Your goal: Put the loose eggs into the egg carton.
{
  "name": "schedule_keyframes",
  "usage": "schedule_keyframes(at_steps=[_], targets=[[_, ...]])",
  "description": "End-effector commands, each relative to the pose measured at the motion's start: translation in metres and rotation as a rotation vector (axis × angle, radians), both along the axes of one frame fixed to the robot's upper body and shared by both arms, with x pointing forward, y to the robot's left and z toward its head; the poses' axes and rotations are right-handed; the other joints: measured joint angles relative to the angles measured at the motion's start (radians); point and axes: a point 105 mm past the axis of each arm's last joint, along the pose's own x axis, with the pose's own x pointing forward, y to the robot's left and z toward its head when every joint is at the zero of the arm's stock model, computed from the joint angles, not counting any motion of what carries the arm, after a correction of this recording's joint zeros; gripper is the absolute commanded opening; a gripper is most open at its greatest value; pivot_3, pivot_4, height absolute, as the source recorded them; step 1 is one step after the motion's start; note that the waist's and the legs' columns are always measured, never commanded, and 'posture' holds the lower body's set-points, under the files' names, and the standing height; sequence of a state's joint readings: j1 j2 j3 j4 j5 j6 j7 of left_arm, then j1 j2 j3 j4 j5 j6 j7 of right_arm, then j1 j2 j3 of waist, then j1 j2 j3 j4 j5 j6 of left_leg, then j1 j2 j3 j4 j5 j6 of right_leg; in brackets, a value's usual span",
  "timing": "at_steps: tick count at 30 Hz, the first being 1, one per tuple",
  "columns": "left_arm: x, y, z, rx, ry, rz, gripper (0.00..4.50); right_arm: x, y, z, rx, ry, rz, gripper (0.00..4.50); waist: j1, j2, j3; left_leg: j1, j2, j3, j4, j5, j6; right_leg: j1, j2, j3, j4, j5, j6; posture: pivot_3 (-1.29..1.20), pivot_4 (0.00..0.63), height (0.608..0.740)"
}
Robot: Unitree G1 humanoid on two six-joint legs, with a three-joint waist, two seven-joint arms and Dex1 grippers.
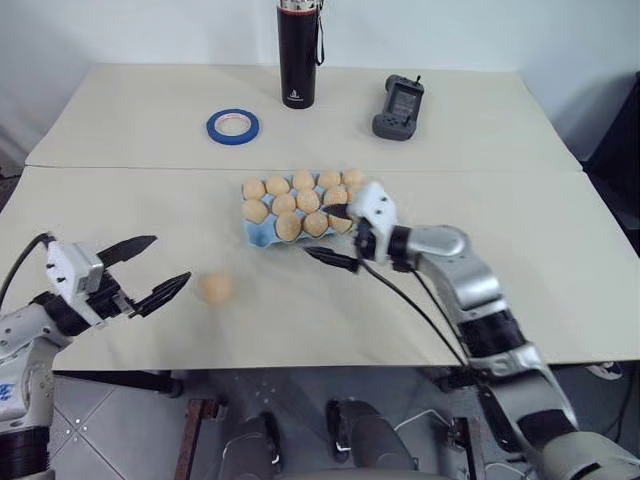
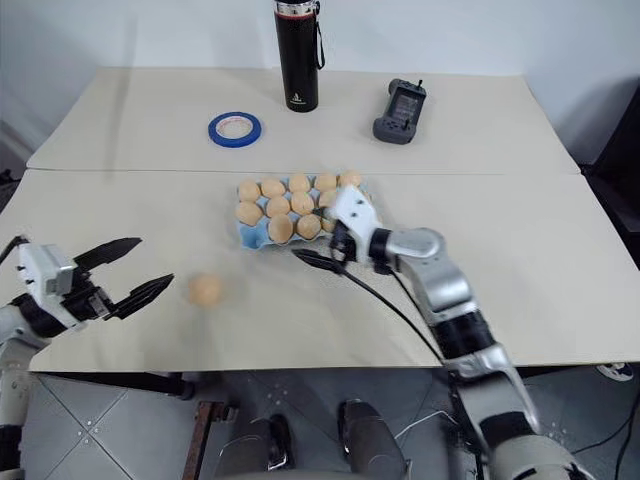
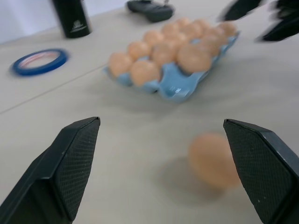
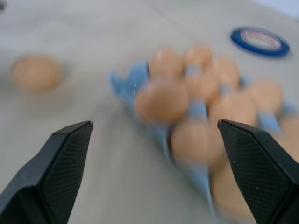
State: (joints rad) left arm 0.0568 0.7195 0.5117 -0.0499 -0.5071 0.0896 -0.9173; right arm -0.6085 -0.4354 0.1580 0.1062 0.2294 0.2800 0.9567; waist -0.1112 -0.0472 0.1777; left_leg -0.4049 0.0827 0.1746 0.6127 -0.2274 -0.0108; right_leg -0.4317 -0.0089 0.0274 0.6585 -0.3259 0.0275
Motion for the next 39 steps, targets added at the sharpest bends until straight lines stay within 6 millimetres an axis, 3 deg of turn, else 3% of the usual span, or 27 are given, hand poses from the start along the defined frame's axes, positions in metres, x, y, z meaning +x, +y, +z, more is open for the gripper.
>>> schedule_keyframes(at_steps=[1, 6, 11, 21, 31, 39], targets=[[-0.020, 0.014, 0.007, 0.017, -0.014, 0.062, 4.50, -0.016, -0.035, 0.014, 0.012, -0.046, 0.056, 4.48, -0.001, 0.000, 0.000, 0.001, 0.000, 0.000, 0.000, -0.001, 0.001, 0.000, 0.000, 0.000, 0.000, 0.000, 0.000, 0.00, 0.150, 0.740], [-0.034, 0.024, -0.001, 0.024, 0.014, 0.124, 4.50, -0.026, -0.077, -0.001, -0.036, 0.031, 0.039, 4.48, 0.000, 0.001, 0.000, 0.003, 0.000, -0.002, 0.000, -0.002, -0.002, 0.002, 0.000, 0.000, 0.001, -0.001, -0.002, 0.00, 0.150, 0.740], [-0.040, 0.015, -0.012, 0.024, 0.024, 0.144, 4.50, -0.024, -0.096, -0.007, -0.076, 0.054, -0.030, 4.48, -0.002, 0.001, 0.000, 0.003, -0.001, -0.002, 0.001, -0.002, -0.001, 0.003, -0.001, 0.000, -0.001, 0.000, -0.004, 0.00, 0.150, 0.740], [-0.025, -0.042, -0.011, -0.068, -0.026, 0.137, 4.50, -0.028, -0.097, -0.005, -0.060, 0.051, -0.088, 4.48, 0.005, 0.001, 0.000, 0.002, -0.001, -0.002, 0.001, -0.002, -0.001, 0.003, 0.000, 0.000, -0.002, 0.001, -0.002, 0.00, 0.150, 0.740], [0.012, -0.057, -0.034, -0.086, 0.013, 0.188, 4.50, -0.026, -0.093, 0.002, -0.060, 0.042, -0.105, 4.48, 0.007, 0.001, 0.000, 0.003, -0.001, -0.002, 0.002, 0.000, 0.002, 0.004, 0.000, 0.000, -0.001, 0.002, 0.000, 0.00, 0.150, 0.740], [0.025, -0.073, -0.047, -0.095, 0.064, 0.112, 4.50, -0.026, -0.090, 0.005, -0.059, 0.036, -0.107, 4.48, 0.016, 0.001, 0.000, 0.002, -0.001, -0.002, 0.002, 0.001, 0.003, 0.004, 0.000, 0.000, -0.001, 0.002, 0.000, 0.00, 0.150, 0.740]])
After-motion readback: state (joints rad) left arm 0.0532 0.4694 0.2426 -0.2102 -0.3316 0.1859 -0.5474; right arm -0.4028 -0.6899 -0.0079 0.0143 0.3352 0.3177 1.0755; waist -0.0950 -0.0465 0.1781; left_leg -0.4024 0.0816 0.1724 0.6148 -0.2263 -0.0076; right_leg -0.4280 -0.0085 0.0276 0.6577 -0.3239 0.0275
